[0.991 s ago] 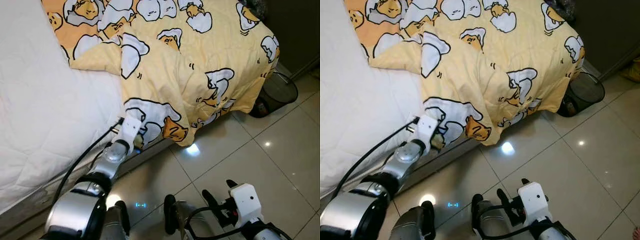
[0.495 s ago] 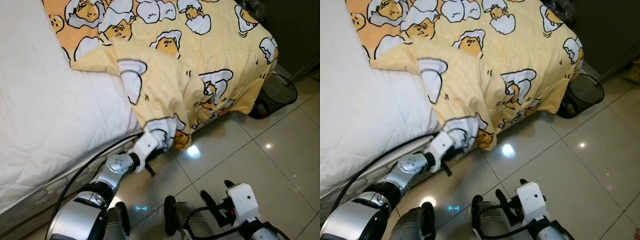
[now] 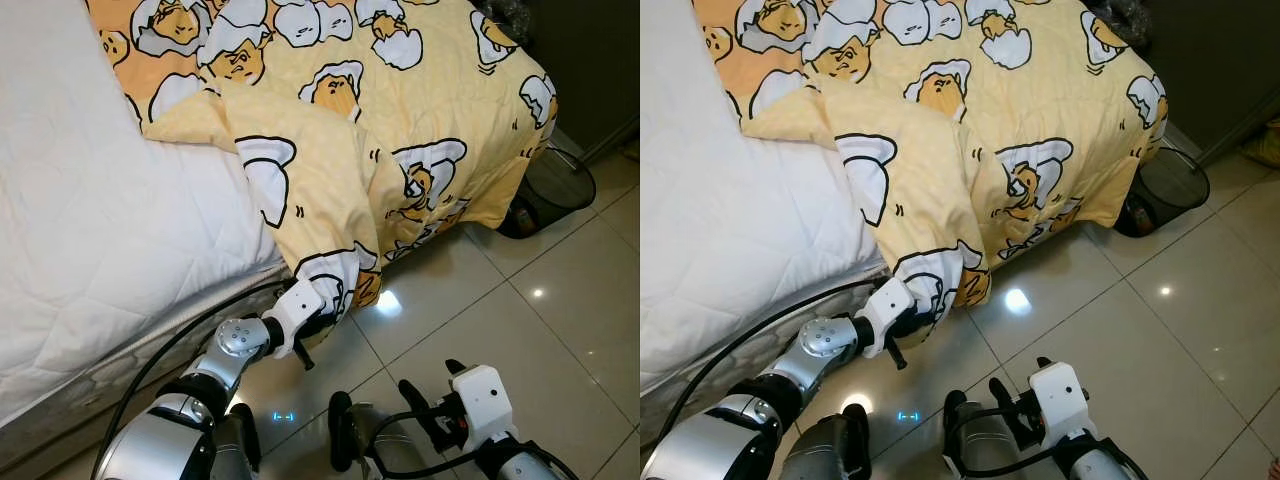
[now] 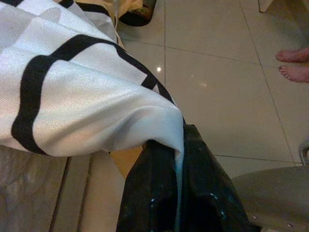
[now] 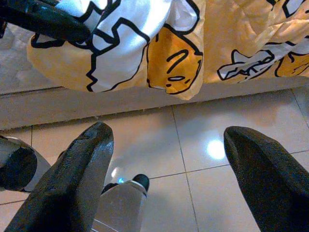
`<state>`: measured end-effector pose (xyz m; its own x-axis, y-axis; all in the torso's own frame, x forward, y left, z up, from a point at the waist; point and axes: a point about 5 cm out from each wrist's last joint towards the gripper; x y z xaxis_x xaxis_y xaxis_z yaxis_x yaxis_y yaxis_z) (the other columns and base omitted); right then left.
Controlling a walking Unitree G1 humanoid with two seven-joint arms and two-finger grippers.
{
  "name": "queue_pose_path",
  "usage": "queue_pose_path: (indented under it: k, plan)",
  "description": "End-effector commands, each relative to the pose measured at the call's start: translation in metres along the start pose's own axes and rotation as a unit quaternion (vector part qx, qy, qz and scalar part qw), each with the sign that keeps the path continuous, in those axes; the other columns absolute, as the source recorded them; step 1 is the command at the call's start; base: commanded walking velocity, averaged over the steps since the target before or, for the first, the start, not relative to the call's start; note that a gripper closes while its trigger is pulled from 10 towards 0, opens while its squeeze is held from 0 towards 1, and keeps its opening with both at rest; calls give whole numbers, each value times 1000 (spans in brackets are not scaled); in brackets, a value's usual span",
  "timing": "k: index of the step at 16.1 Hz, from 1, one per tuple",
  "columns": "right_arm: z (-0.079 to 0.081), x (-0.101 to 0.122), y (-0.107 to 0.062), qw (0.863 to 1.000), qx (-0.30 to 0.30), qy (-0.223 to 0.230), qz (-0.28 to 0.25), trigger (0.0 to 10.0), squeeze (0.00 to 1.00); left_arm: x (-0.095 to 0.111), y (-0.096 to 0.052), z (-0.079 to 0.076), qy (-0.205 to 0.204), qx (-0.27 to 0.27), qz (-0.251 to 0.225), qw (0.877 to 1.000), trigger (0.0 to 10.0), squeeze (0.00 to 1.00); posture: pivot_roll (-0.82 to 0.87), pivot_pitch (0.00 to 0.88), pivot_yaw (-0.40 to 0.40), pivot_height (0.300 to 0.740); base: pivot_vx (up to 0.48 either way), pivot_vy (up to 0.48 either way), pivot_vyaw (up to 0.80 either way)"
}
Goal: Clean up the room
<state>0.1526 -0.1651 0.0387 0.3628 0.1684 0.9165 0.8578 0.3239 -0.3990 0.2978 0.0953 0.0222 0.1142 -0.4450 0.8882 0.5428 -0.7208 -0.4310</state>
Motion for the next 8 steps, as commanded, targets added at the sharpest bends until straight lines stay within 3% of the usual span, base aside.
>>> queue_pose_path:
  k: [1, 5, 8]
  plan:
    - [1, -6, -3, 1000, -2, 4, 10, 10000, 0, -5, 0, -8, -10, -12, -2, 1000, 10000, 0, -182, 263, -76, 740, 0, 0, 0]
    - [3, -5, 1, 1000, 0, 11, 7, 10000, 0, -6, -1, -9, -6, -14, -4, 1000, 10000, 0, -179, 259, -73, 740, 0, 0, 0]
    - [3, -3, 2, 1000, -3, 17, 4, 10000, 0, -8, 0, -13, -1, -24, 0, 1000, 10000, 0, -181, 261, -68, 740, -252, 0, 0]
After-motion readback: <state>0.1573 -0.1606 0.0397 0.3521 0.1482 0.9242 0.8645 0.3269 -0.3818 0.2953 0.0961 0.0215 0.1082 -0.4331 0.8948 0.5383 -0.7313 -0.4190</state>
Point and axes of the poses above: a point about 5 cm out from each wrist's last joint towards the gripper, its own y axis pointing out of the wrist towards the gripper, its own x axis along the axis of the wrist's last joint, z = x × y, and after that the axes turned 3 degrees about y, right-handed
